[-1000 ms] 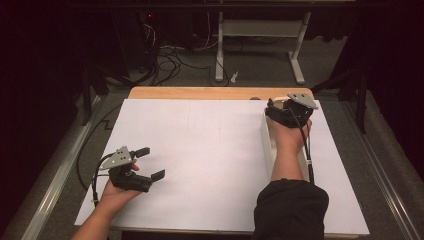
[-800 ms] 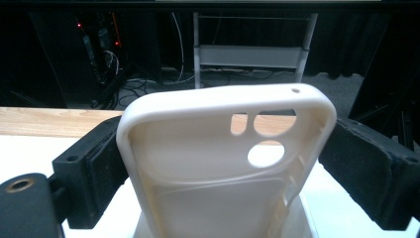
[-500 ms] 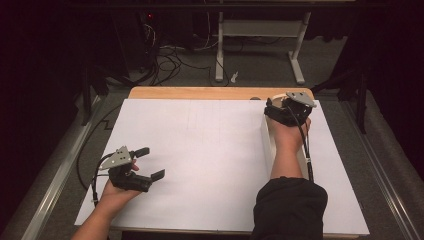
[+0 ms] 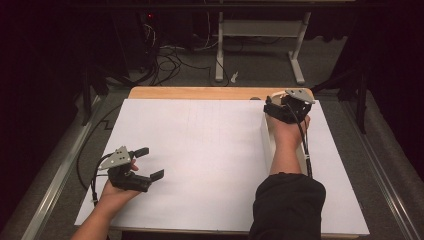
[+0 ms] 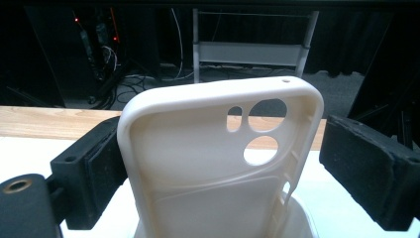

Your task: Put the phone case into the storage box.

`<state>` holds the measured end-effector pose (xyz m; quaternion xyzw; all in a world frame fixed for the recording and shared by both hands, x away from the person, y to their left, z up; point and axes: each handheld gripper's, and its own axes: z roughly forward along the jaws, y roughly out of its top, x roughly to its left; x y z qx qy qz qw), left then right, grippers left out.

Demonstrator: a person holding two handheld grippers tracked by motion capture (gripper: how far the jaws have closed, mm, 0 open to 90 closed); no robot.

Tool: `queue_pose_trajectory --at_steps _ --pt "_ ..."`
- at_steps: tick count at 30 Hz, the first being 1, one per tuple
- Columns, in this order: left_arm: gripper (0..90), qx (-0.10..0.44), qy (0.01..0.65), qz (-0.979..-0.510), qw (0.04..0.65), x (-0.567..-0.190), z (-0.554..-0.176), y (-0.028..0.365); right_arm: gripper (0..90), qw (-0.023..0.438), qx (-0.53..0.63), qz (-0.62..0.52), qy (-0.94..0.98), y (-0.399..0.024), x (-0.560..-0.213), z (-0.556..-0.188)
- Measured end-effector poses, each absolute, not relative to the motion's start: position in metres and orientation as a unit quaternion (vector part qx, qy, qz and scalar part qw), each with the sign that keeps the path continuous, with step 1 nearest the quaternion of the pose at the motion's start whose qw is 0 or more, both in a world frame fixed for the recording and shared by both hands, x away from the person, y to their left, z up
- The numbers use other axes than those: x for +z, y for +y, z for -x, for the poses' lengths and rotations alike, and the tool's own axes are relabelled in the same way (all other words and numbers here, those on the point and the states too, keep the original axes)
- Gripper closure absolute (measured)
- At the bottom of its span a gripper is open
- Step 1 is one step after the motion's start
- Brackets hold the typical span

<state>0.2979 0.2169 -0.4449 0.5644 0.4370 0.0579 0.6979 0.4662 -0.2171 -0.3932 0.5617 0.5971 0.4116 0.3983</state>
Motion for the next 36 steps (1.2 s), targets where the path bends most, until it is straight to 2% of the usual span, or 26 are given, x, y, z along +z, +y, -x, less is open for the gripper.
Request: queue_pose_trajectory --at_steps 36 --pt "0.8 0.053 0.438 -0.568 0.695 -0.447 -0.297 0.217 3.8 0.394 0.395 -0.582 0.591 -0.217 -0.397 -0.484"
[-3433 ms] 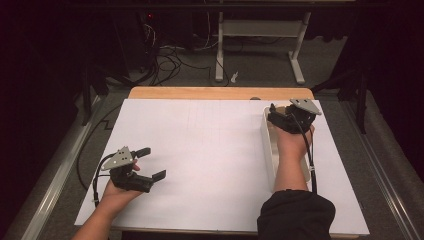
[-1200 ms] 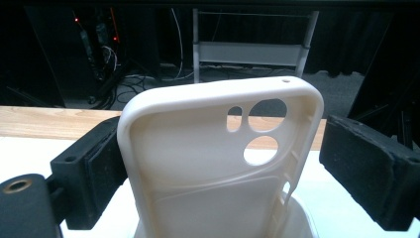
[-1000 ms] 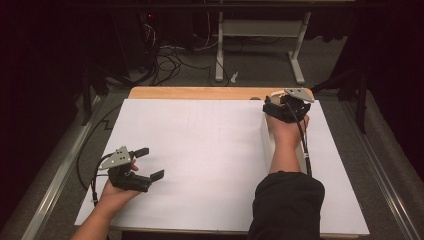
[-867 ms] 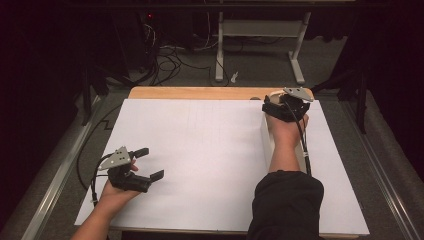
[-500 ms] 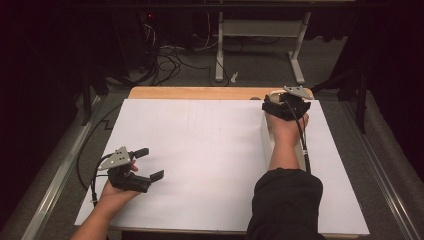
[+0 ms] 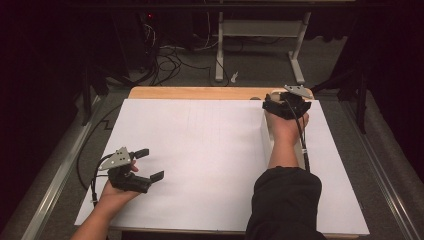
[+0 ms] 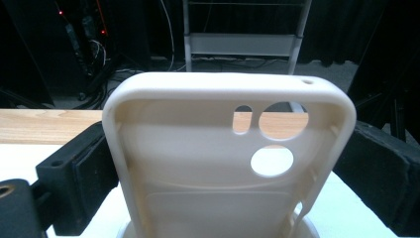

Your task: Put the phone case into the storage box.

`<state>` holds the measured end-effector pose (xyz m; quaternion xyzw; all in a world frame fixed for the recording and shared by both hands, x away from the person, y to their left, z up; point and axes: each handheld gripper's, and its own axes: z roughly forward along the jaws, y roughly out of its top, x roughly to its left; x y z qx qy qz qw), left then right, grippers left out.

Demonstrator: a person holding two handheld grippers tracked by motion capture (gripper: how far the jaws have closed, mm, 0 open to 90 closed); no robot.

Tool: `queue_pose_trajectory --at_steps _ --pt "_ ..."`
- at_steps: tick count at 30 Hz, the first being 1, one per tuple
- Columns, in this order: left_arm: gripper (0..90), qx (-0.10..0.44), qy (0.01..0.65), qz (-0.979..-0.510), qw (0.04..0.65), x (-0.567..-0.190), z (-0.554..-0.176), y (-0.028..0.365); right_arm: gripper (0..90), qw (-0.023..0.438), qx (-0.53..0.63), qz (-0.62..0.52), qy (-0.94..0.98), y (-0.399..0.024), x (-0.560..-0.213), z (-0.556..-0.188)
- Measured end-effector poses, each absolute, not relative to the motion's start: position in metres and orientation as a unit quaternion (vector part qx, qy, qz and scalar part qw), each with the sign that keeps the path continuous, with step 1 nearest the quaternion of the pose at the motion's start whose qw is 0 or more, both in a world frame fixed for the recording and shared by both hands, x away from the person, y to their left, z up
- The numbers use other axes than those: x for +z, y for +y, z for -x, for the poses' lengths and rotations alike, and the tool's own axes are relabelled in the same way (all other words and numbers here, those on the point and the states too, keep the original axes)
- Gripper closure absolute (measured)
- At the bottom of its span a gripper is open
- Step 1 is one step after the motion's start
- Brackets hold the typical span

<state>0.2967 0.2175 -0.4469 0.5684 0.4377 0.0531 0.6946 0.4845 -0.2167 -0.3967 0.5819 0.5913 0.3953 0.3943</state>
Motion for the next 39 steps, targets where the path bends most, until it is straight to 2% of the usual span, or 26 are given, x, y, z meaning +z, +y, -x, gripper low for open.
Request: queue_pose_trajectory --at_steps 39 --pt "0.9 0.051 0.436 -0.573 0.692 -0.4479 -0.2965 0.2172 0.2 0.382 0.392 -0.574 0.609 -0.2126 -0.3949 -0.487"
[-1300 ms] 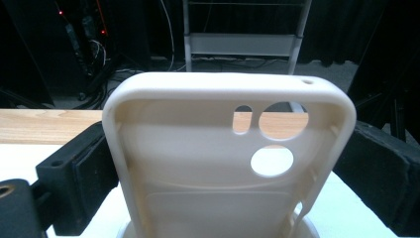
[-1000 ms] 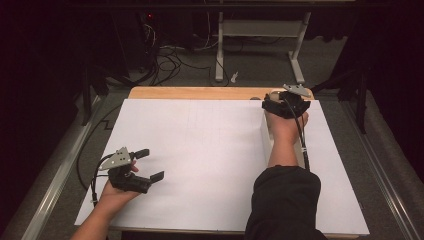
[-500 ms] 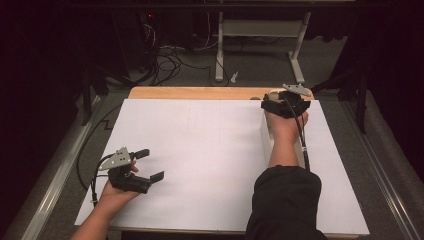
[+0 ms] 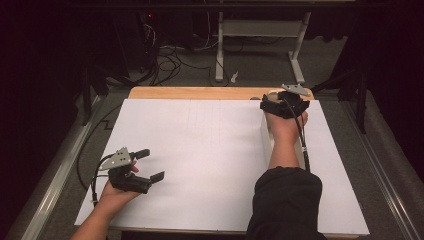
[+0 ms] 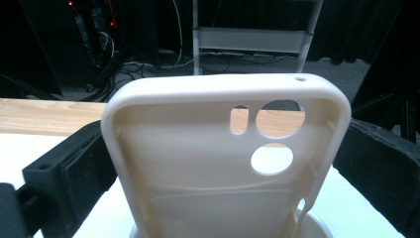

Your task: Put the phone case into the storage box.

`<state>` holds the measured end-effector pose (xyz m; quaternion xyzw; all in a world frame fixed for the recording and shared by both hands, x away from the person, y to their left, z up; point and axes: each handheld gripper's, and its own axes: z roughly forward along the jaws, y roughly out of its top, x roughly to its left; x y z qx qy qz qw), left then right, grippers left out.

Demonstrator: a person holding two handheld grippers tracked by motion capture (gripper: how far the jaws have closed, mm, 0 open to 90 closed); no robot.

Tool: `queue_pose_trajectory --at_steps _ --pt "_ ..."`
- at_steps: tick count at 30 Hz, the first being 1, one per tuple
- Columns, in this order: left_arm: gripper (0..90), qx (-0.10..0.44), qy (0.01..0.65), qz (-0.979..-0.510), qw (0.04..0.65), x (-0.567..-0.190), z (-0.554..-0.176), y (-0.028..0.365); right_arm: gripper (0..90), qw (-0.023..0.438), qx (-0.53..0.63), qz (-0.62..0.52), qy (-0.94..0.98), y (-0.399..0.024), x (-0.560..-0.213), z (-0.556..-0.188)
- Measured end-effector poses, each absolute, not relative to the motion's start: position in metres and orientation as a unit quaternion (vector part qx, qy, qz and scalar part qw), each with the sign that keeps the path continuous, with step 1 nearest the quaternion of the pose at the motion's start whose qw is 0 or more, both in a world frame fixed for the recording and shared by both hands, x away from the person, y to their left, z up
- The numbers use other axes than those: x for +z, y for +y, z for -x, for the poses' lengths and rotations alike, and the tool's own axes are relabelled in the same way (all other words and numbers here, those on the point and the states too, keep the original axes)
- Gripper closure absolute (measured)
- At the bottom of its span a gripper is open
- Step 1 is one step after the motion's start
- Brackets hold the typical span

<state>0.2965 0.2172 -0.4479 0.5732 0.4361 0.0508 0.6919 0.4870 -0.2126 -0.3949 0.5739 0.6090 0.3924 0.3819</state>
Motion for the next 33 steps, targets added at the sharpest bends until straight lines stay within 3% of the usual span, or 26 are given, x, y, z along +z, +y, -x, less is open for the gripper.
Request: queue_pose_trajectory --at_steps 21,25,27,30,31,33 --pt "0.9 0.048 0.433 -0.58 0.689 -0.449 -0.295 0.213 0.2 0.37 0.405 -0.567 0.615 -0.222 -0.375 -0.458" --pt "0.9 0.048 0.432 -0.581 0.688 -0.449 -0.296 0.213 3.9 0.359 0.423 -0.561 0.614 -0.223 -0.374 -0.449" --pt "0.9 0.048 0.433 -0.581 0.687 -0.449 -0.296 0.213 13.5 0.356 0.433 -0.554 0.615 -0.222 -0.373 -0.445" --pt "0.9 0.049 0.431 -0.581 0.688 -0.448 -0.296 0.212 37.7 0.335 0.457 -0.538 0.624 -0.219 -0.372 -0.44" --pt "0.9 0.049 0.431 -0.581 0.688 -0.448 -0.296 0.212 37.7 0.335 0.457 -0.538 0.624 -0.219 -0.372 -0.44" --pt "0.9 0.049 0.431 -0.581 0.689 -0.448 -0.296 0.213 51.0 0.33 0.461 -0.528 0.632 -0.215 -0.371 -0.439"
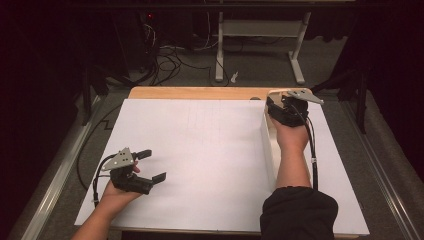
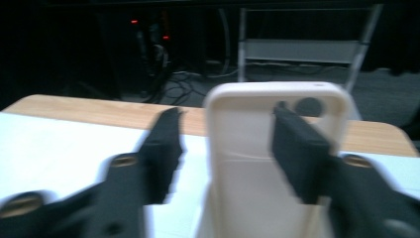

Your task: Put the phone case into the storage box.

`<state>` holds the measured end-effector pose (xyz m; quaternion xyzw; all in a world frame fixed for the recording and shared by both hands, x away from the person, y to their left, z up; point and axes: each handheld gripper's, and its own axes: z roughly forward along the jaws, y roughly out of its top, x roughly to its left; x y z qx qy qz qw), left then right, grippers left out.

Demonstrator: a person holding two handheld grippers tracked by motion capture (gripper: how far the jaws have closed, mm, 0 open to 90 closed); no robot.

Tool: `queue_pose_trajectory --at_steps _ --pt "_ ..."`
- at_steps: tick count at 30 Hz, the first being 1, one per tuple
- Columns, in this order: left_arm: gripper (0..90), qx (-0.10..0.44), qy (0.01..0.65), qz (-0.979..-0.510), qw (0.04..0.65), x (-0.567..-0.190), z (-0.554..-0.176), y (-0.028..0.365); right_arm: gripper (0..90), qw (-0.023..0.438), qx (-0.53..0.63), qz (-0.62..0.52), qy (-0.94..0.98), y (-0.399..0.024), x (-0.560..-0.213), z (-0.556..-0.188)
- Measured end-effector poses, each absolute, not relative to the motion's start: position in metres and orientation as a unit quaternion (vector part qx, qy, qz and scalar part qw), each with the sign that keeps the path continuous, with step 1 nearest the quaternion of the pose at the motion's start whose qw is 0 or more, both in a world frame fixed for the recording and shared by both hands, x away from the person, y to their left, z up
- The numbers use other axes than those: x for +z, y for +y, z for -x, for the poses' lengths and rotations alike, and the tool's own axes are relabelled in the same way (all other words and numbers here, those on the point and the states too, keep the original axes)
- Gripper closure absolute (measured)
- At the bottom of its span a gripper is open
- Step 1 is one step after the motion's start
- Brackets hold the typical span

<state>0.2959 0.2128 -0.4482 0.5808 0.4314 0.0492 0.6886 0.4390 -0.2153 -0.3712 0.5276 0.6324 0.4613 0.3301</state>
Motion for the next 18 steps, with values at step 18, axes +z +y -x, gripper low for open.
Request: queue_pose_trajectory --at_steps 18 --pt "0.9 0.049 0.434 -0.576 0.691 -0.448 -0.297 0.215 90.0 0.325 0.417 -0.504 0.683 -0.192 -0.388 -0.461"
